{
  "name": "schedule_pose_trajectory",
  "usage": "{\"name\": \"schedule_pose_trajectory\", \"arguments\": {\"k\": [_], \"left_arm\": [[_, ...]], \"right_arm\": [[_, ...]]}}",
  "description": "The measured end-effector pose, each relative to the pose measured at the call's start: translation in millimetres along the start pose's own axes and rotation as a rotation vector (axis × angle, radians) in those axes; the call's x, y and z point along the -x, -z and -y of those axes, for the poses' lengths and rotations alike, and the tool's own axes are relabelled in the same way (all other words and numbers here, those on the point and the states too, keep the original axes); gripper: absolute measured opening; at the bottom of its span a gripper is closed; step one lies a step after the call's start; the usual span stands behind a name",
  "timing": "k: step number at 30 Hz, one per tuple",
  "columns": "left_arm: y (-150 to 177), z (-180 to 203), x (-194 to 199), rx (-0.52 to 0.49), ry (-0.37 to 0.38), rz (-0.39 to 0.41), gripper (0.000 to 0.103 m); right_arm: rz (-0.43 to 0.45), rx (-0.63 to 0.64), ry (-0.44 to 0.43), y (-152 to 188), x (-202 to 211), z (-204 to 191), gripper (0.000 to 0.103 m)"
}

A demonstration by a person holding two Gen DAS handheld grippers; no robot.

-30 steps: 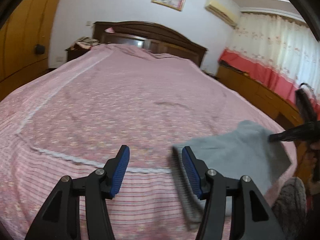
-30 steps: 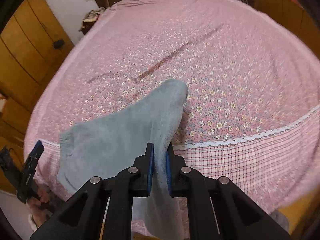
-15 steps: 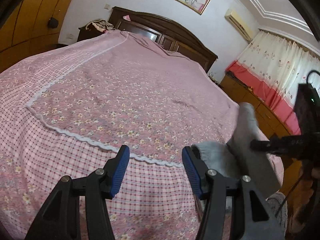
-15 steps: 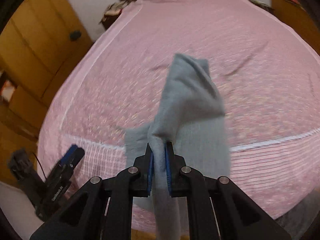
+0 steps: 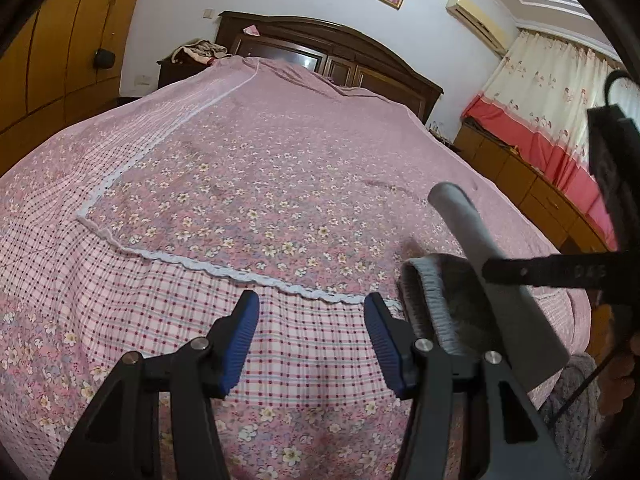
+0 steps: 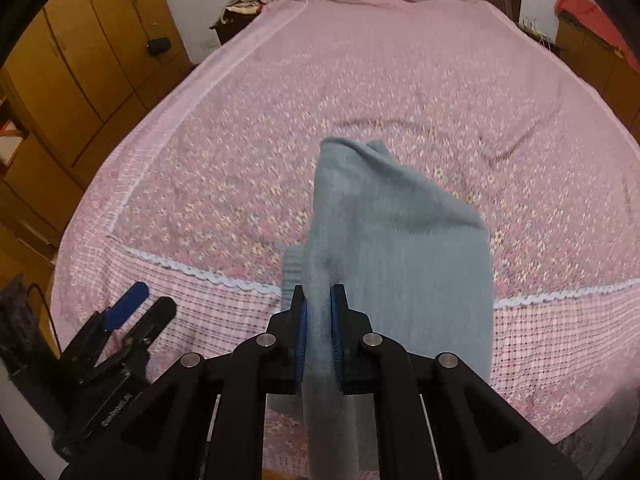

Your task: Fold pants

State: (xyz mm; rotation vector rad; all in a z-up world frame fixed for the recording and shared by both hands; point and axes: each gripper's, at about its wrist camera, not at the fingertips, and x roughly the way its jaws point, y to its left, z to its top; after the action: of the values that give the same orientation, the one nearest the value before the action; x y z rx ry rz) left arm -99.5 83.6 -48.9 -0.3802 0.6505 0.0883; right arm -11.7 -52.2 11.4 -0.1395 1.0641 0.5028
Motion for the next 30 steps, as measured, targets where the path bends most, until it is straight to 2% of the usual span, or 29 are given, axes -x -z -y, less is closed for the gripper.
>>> {"name": "schedule_pose_trajectory", "arguments": {"k": [3,7,11,16,20,25,30], "left_arm": [[-3,-3,1,0.016,0.005,0.000,0.057],[-2,-3,0,-0.006,-0.003,-0.006,0.057],[-3,2,-7,-0.028,-0.023,-0.020,0.057],[-3,0,-10,-0.015,-0.026,-0.028,0.057],[-5,4,-16,-0.025,-0.008,-0.038,0.057],[-3,37,-11,-0.125,0.024,-0.011,0.057],[-12,85,1,-0.191,0.164,0.112,0.050]], "right_arm": [[-0.006,0.032,0.022,-2,-5,-9,0.012],[-0.041,0.021,-0.029,1,-23,-21,0.011],[-0.065,0.053,-0.002,5,-39,-38,0.011],[-0.057,-0.015,-0.228,9,-21,-29,0.011],[-0.011,-0.042,-0.266,16,8,7,0.016],[0.080,-0.041,-0.254,37,31,80,0.017],[0.169,-0.087,-0.333,55,29,144,0.017]]}}
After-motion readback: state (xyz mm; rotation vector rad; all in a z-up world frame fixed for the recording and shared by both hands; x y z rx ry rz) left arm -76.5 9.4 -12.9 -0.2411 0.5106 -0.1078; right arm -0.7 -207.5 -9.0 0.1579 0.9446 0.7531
